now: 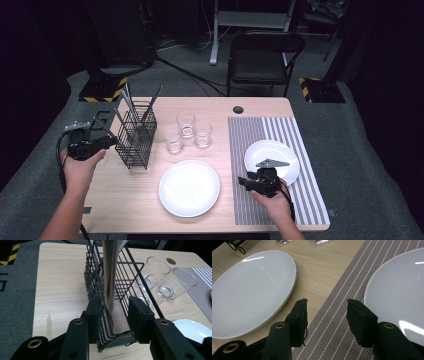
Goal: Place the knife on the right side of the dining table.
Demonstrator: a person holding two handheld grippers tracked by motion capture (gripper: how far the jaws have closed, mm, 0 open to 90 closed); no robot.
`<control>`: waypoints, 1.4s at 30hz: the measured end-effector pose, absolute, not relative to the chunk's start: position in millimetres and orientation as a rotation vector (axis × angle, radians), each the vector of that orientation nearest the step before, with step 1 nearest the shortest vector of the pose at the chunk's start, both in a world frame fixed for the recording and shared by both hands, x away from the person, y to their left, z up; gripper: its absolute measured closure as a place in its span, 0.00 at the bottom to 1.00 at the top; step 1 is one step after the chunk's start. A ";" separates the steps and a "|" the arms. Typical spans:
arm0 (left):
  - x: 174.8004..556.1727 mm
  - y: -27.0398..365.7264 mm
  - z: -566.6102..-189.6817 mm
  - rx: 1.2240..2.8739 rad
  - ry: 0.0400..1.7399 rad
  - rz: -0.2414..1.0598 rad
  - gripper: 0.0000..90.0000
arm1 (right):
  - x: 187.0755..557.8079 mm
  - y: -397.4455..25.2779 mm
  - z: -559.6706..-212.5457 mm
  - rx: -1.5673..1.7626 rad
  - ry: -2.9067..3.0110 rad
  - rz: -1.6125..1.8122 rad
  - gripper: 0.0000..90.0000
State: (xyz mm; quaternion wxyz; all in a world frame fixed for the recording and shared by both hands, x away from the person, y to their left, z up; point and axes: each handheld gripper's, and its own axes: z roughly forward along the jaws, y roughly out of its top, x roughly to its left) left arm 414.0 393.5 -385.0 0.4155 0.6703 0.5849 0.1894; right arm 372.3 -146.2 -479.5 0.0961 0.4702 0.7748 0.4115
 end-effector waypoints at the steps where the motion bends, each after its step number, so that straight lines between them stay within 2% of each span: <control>1: 415.2 392.9 -385.4 1.671 1.475 0.476 0.70 | 372.3 -146.3 -479.5 1.395 2.294 1.219 0.56; 19: 427.4 385.6 -391.6 1.724 1.452 0.542 0.81 | 372.3 -146.6 -480.2 1.404 2.289 1.226 0.56; 42: 432.1 382.3 -400.8 1.707 1.452 0.600 0.89 | 373.3 -147.5 -481.3 1.400 2.293 1.226 0.56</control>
